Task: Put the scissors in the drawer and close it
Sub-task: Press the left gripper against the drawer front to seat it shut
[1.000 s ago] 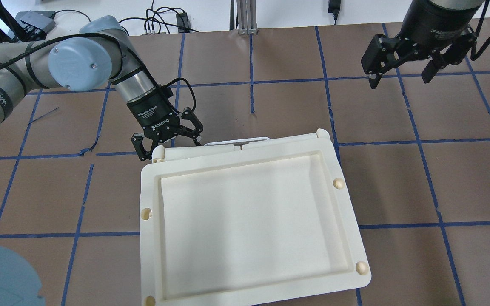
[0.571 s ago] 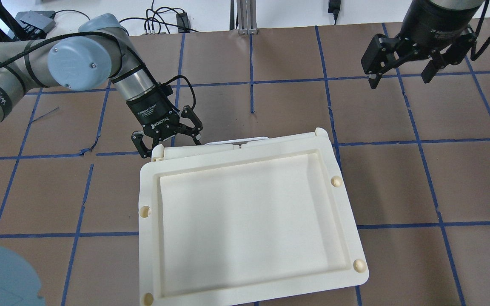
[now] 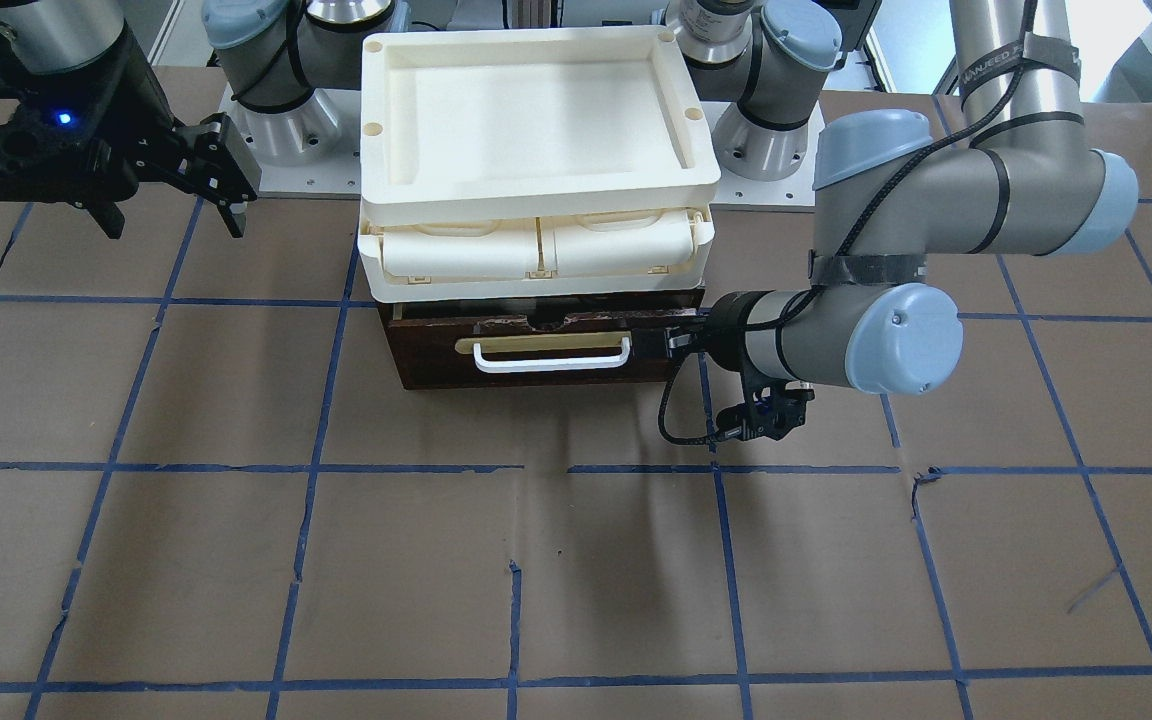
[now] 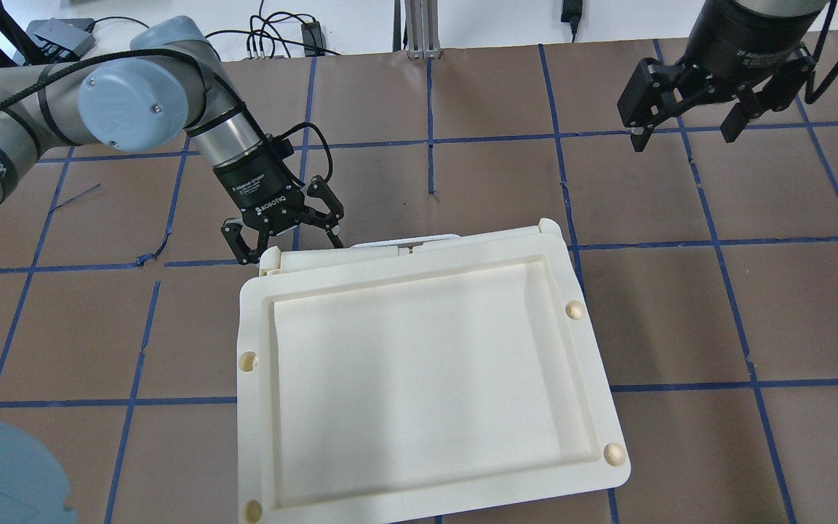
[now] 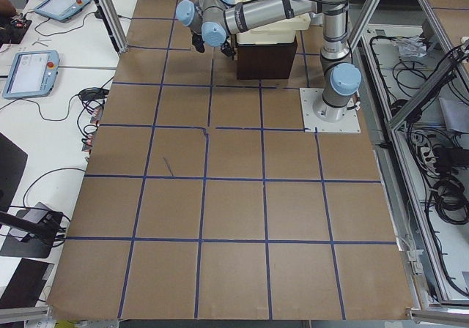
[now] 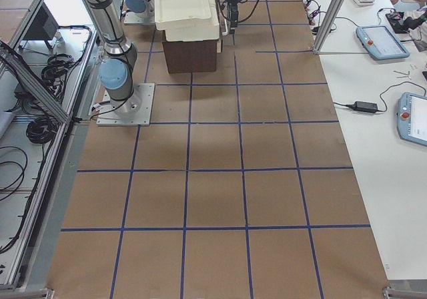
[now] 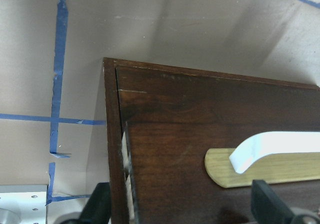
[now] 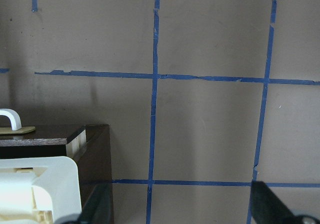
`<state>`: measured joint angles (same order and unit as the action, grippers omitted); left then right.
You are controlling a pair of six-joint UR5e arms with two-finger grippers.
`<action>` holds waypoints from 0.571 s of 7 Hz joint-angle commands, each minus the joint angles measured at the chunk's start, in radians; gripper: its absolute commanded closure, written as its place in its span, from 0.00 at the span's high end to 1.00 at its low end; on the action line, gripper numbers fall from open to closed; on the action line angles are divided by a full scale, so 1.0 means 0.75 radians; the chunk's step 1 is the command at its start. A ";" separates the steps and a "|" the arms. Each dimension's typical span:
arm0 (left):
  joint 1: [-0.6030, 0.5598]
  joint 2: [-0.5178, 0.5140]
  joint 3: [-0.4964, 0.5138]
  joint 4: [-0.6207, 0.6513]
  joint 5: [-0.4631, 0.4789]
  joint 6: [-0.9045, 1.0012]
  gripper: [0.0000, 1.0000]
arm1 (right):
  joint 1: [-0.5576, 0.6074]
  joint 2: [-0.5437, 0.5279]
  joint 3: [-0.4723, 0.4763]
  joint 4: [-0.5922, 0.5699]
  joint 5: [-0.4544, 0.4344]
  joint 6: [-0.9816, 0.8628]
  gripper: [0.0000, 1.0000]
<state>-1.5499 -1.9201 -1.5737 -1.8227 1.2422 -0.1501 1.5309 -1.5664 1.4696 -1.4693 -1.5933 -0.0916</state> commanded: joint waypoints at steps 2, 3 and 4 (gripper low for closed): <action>0.003 0.004 -0.021 0.003 0.099 0.030 1.00 | 0.000 -0.004 -0.002 0.004 -0.005 0.014 1.00; 0.003 0.004 0.012 0.007 0.103 0.034 1.00 | 0.000 -0.004 -0.006 0.004 0.001 0.014 1.00; 0.011 0.026 0.044 0.209 0.109 0.039 1.00 | 0.004 -0.006 -0.014 0.006 0.072 0.016 1.00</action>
<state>-1.5463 -1.9135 -1.5664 -1.7835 1.3180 -0.1245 1.5316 -1.5695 1.4646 -1.4661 -1.5811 -0.0813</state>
